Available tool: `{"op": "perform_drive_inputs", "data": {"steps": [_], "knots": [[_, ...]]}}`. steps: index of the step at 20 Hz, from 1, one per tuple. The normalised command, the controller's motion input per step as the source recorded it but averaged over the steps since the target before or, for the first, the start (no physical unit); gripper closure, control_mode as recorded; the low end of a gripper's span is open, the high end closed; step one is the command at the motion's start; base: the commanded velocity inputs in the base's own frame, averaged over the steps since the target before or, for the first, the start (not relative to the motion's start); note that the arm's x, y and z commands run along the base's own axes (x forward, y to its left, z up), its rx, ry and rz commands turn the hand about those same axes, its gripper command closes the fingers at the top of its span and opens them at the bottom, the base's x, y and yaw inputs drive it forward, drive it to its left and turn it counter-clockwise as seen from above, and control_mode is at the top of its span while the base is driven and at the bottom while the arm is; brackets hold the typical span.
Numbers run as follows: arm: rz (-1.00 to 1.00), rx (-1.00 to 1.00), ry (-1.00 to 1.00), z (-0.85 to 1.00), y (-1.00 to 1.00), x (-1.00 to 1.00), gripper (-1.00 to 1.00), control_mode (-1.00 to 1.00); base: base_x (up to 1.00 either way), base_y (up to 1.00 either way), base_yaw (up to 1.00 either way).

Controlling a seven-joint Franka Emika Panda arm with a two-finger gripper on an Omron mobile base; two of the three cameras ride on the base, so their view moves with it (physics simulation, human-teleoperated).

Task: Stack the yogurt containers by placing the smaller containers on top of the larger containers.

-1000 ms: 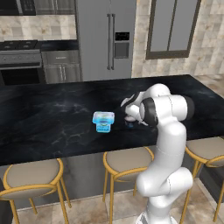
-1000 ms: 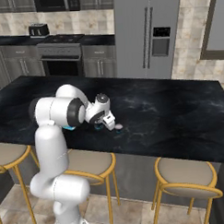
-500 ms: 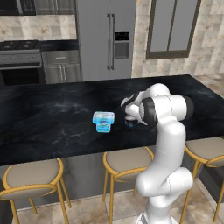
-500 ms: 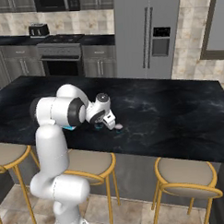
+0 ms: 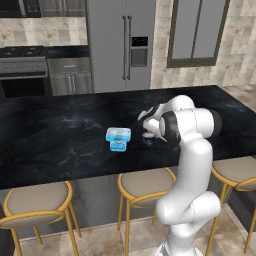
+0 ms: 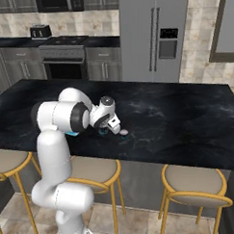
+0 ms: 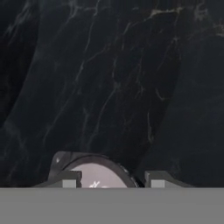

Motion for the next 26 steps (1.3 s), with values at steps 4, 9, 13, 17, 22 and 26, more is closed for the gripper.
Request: {"op": "perform_drive_inputs", "data": {"steps": [4,9,13,17,22,26], "knots": [[0.0,0.0,0.0,0.06,0.0,0.0,1.0,-1.0,0.0,0.0,0.0],[0.0,0.0,-0.03,0.3,0.0,0.0,1.0,-1.0,0.0,0.0,0.0],[0.0,0.01,-0.05,0.5,0.0,0.0,1.0,-1.0,0.0,0.0,0.0],[0.0,0.02,-0.05,0.57,0.0,-0.01,1.0,-1.0,0.0,0.0,0.0],[0.0,0.05,-0.06,0.59,0.0,-0.05,1.0,-1.0,0.0,0.0,0.0],[0.01,0.06,-0.05,0.57,0.0,-0.11,1.0,-1.0,0.0,0.0,0.0]]}}
